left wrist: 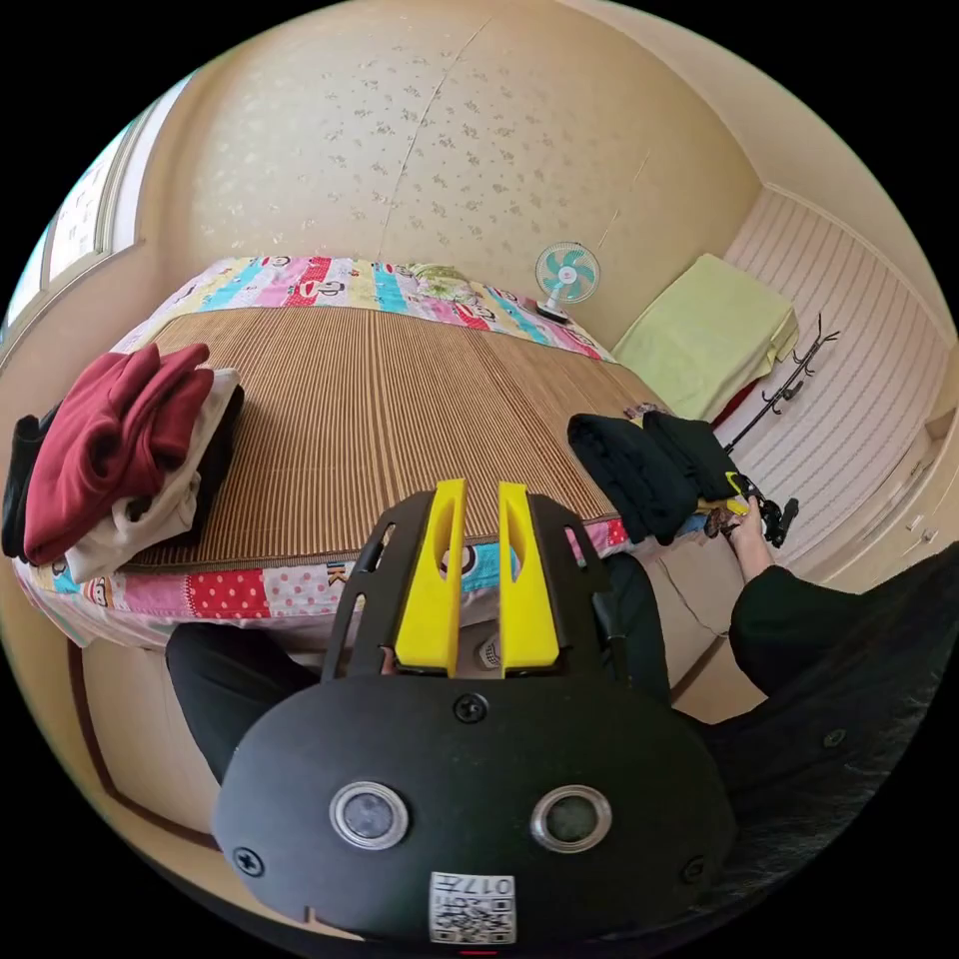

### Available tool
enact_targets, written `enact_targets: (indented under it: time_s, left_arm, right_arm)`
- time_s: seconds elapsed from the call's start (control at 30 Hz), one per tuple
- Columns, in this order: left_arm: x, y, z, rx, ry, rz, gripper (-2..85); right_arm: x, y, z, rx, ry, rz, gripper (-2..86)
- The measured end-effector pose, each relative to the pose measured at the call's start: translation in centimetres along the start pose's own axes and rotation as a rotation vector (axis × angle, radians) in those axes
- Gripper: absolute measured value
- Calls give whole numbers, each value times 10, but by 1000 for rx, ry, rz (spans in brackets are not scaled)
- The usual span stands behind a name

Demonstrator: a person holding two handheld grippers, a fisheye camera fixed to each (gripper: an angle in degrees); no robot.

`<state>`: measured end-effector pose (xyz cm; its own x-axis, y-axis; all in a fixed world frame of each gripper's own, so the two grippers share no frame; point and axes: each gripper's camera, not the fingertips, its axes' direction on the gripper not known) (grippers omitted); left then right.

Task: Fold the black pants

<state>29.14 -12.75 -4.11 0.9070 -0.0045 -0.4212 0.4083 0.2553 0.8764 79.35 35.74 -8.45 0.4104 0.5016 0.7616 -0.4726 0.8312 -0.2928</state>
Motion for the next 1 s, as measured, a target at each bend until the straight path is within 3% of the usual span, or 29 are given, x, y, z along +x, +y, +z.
enact_targets:
  time_s: [0.07, 0.13, 0.23, 0.33, 0.43, 0.5, 0.6, 0.67, 0.73, 0.8, 0.87, 1.0]
  left_arm:
    - [-3, -1, 2, -13, -14, -35, 65]
    - [-6, -5, 1, -22, -19, -76, 65]
    - [-6, -9, -3, -13, -24, -85, 65]
    - [-2, -10, -7, -2, -30, -73, 65]
    - [0, -10, -14, 19, -36, -67, 64]
    - [-3, -8, -21, 39, -45, -82, 63]
    - [-14, -4, -29, 58, -50, -107, 63]
    - [-25, -2, -32, 56, -59, -129, 63]
    - [-40, 0, -34, 45, -52, -169, 62]
    - [-52, 1, -34, 37, -37, -201, 62]
    - [-61, 2, -33, 26, -20, -225, 63]
    - [-73, -1, -26, -10, 12, -227, 63]
  right_arm:
    - [-4, 1, 11, 33, 43, 42, 85]
    - [-41, 8, 3, 123, -5, -58, 66]
    - [-148, 23, -1, 160, -148, -333, 50]
    - [-266, 57, 8, 59, -446, -623, 41]
    - [-378, 136, 4, -108, -625, -1048, 36]
    - [-431, 226, 3, -345, -802, -1349, 35]
    - [-442, 362, 11, -704, -1010, -1551, 41]
    - [-424, 450, 23, -914, -990, -1582, 48]
    - [-393, 529, 38, -1068, -865, -1595, 50]
    - [-343, 594, 63, -1238, -641, -1466, 39]
    - [-312, 601, 66, -1270, -579, -1323, 40]
    - [-268, 523, 57, -1011, -466, -1019, 65]
